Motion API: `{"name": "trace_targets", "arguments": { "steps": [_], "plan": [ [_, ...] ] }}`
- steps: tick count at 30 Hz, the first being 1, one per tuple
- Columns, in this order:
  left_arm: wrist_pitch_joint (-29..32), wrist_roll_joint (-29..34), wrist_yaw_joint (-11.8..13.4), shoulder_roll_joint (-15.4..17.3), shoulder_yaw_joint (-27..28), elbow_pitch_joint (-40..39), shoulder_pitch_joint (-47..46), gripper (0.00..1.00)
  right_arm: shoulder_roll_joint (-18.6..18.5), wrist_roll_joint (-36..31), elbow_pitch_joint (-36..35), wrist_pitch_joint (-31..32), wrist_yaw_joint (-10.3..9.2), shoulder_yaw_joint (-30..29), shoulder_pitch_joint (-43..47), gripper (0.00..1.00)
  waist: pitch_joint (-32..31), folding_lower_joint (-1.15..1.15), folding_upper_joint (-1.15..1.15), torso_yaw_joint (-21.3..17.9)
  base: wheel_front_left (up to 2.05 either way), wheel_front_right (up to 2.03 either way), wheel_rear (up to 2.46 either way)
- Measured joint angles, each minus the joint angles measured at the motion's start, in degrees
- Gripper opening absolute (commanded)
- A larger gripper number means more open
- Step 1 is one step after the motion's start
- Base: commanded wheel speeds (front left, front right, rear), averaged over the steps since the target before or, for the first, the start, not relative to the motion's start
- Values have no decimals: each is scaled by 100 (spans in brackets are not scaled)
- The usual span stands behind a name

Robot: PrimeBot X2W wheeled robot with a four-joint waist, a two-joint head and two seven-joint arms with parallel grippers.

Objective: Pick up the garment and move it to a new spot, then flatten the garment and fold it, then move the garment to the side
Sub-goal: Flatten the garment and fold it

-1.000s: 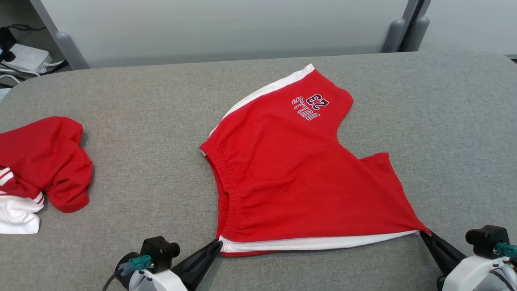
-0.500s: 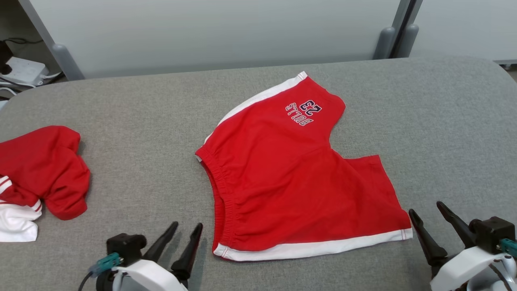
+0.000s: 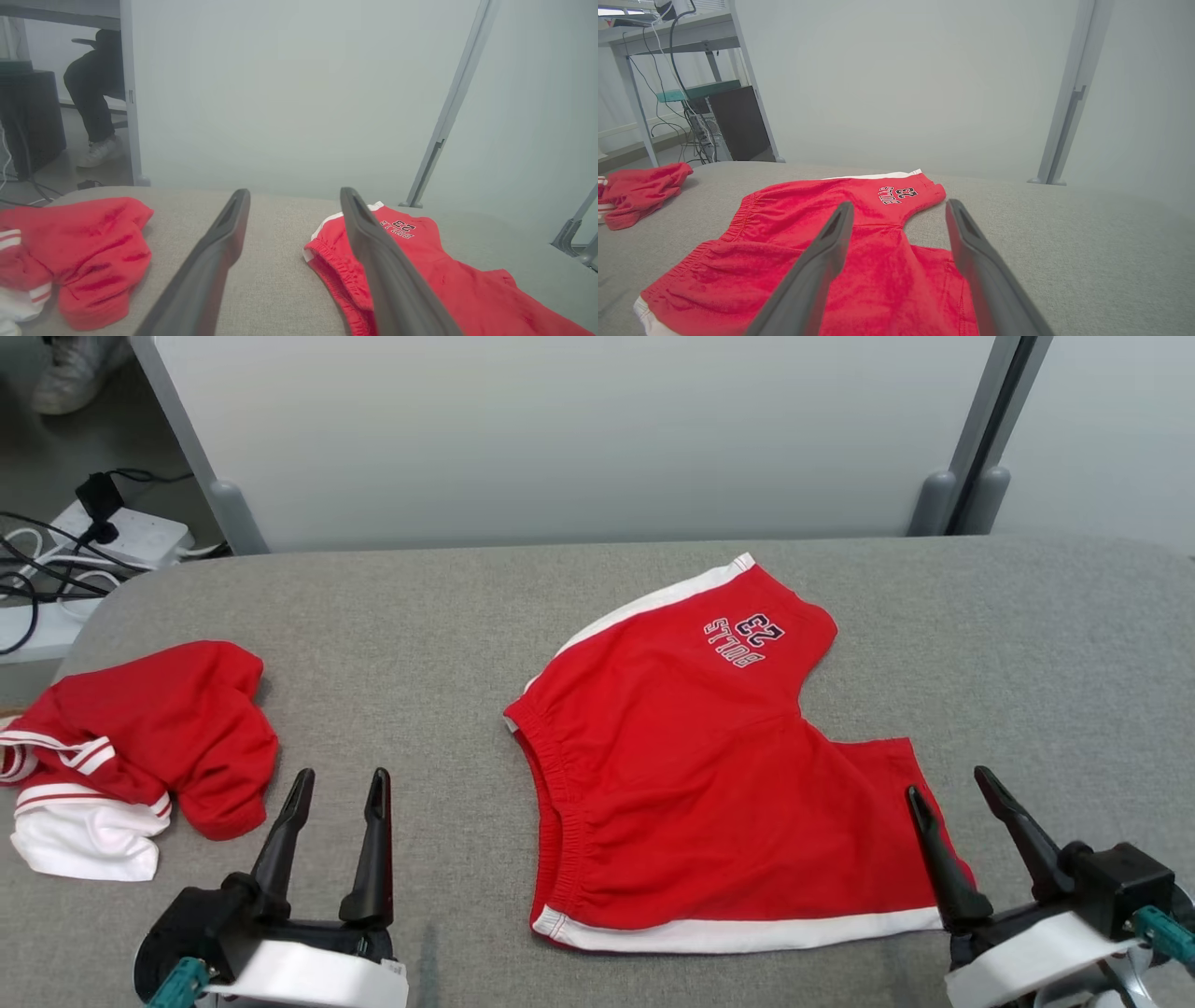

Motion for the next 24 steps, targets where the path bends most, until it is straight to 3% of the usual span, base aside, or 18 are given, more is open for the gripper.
{"name": "trace_targets", "arguments": {
  "steps": [5,9,13,24],
  "plan": [
    [-1,890,-22,-333,436,-323,291,100,290,-242,-331,0,0,-320,382,100,-213,0,0,83,0,0,0],
    [-1,1223,-144,-470,598,-392,478,100,479,-290,-578,0,0,-491,613,100,-329,0,0,119,0,0,0],
    [-1,1322,-264,-531,620,-343,765,100,537,-293,-756,0,-1,-544,812,100,-407,0,0,120,0,0,0],
    [0,1445,-265,-614,698,-312,1494,100,583,-175,-913,-1,-1,-759,1670,100,-603,0,0,95,0,0,0]
  ]
}}
